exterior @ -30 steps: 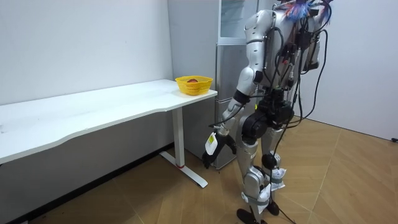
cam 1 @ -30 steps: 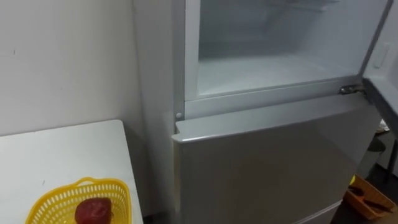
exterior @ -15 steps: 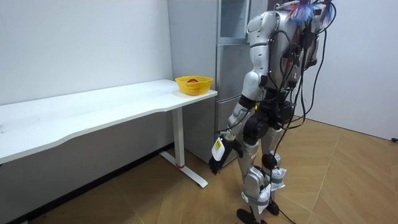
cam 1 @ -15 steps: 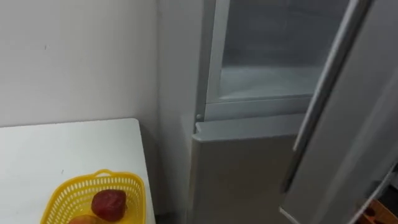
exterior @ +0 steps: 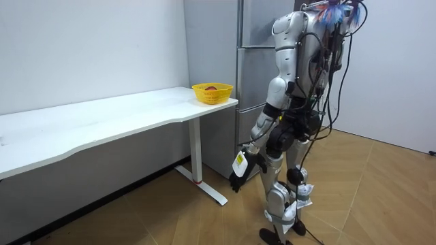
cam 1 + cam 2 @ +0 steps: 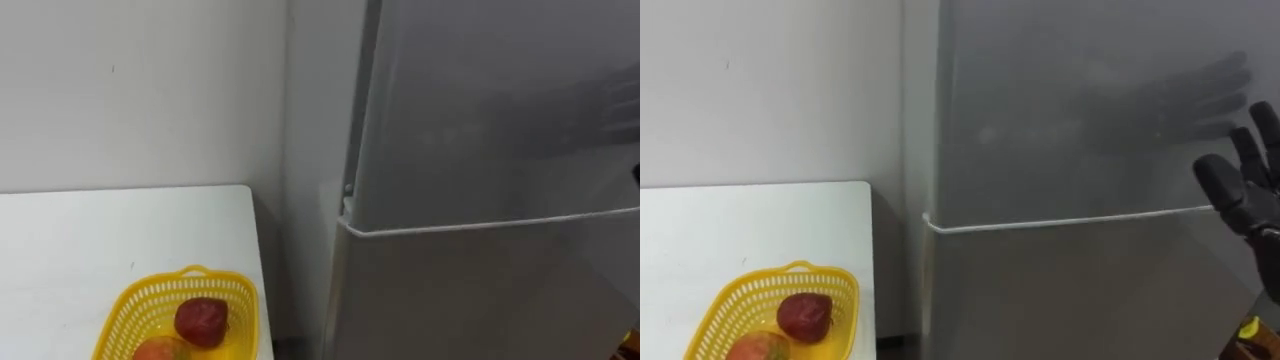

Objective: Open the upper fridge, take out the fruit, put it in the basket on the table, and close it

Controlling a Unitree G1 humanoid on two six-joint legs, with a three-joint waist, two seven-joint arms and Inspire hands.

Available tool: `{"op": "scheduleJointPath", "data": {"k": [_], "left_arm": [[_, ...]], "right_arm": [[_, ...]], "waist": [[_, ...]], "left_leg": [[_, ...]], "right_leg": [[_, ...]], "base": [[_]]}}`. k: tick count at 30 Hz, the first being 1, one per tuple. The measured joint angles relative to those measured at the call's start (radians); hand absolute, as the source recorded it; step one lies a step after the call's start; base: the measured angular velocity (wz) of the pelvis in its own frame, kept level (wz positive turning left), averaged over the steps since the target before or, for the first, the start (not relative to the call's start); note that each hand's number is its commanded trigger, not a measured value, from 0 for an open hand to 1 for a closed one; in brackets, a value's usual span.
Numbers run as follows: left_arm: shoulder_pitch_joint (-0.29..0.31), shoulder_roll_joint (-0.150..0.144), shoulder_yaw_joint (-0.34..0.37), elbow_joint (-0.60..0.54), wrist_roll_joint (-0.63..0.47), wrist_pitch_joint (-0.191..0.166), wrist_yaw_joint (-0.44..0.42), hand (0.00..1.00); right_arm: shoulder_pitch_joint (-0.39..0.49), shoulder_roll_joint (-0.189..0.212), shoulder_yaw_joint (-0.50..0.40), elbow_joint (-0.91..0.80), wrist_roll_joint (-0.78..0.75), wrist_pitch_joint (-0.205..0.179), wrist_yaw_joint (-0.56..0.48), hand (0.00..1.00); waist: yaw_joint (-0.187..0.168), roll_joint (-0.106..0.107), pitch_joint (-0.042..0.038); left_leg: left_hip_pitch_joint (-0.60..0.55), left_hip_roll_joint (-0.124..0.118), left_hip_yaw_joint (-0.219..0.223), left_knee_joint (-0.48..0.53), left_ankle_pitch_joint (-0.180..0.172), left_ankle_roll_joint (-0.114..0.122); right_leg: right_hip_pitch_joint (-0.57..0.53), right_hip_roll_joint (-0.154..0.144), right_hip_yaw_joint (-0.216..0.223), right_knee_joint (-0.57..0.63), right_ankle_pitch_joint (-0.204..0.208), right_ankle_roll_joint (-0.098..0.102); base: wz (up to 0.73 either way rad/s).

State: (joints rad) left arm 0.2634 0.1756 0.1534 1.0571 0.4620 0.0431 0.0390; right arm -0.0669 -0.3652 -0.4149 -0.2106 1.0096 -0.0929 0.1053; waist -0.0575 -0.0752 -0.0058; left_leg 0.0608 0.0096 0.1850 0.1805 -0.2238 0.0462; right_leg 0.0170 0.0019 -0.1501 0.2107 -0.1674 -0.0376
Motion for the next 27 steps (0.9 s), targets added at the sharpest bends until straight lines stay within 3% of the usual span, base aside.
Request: {"op": "scheduleJointPath", "data": {"k": [13,27], "left_arm": [[0.027,-0.004,0.043,-0.002,0.011,0.001,-0.010,0.00],[0.031,-0.002,0.038,-0.026,0.010,-0.001,-0.009,0.00]], "right_arm": [[-0.033,0.000,0.001,-0.056,-0.077,0.008,-0.081,0.00],[-0.033,-0.001,0.001,-0.057,-0.127,0.008,-0.118,0.00]], "waist": [[0.034,-0.014,-0.0041],[0.022,-0.016,-0.0022]], "left_leg": [[0.005,-0.001,-0.009,0.016,0.000,0.000],[0.003,-0.002,-0.022,0.018,0.000,0.000]], "right_leg": [[0.018,-0.002,-0.006,-0.008,0.000,0.000],[0.015,-0.004,-0.018,-0.010,-0.001,0.000]], "base": [[0.02],[0.02]]}}
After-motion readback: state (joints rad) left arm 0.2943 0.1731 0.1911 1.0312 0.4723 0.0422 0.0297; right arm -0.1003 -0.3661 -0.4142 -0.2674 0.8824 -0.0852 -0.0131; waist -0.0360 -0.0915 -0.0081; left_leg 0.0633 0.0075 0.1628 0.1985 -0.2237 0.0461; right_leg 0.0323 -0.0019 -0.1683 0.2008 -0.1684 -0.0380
